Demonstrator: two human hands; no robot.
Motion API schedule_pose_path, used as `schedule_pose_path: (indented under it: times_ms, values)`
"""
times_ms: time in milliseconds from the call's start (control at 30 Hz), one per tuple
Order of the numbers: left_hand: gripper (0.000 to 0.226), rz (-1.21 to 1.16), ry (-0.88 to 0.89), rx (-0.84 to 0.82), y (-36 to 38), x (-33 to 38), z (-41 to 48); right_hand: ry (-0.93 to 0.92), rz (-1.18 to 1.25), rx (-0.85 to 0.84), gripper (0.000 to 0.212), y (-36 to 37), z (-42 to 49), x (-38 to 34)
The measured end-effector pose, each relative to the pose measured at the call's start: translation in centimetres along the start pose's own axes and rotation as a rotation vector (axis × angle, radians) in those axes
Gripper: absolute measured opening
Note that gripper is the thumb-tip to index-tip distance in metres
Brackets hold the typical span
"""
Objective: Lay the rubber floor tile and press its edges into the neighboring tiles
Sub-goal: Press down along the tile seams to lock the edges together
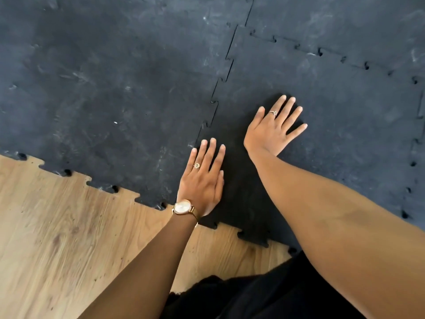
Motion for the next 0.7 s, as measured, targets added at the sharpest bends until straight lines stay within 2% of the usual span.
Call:
schedule_pose_path:
  times_ms: [200, 300, 567, 700]
  values:
    - [0.062, 0.010, -0.048, 0.000, -0.2, -0.4, 0.2, -0.147, -0.036, -0.010, 0.059, 0.1, -4.4, 2.9]
    - [0.063, 0.019, -0.050, -0.023, 0.0, -0.6, 0.4, -0.139, -0.059, -0.003, 0.060, 0.4, -7.0, 4.4]
    - [0.065, 0.072, -0.061, -0.088, 0.6, -0.5, 0.5, -0.119, -0.077, -0.034, 0.062, 0.3, -7.0, 4.2]
    - [0.063, 0.036, -0.028, -0.066, 0.0, -0.1, 0.7, -0.114, -0.068, -0.061, 0.062, 0.2, -6.9, 4.2]
Point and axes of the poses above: each hand's wrist, its own z-axis towards the middle knuckle, its own y-axis out of the palm, x = y × z, the point moved 9 cm from there along z, towards the middle knuckle, and after that the axes turned 9 degrees about y, right-handed, at the moved point
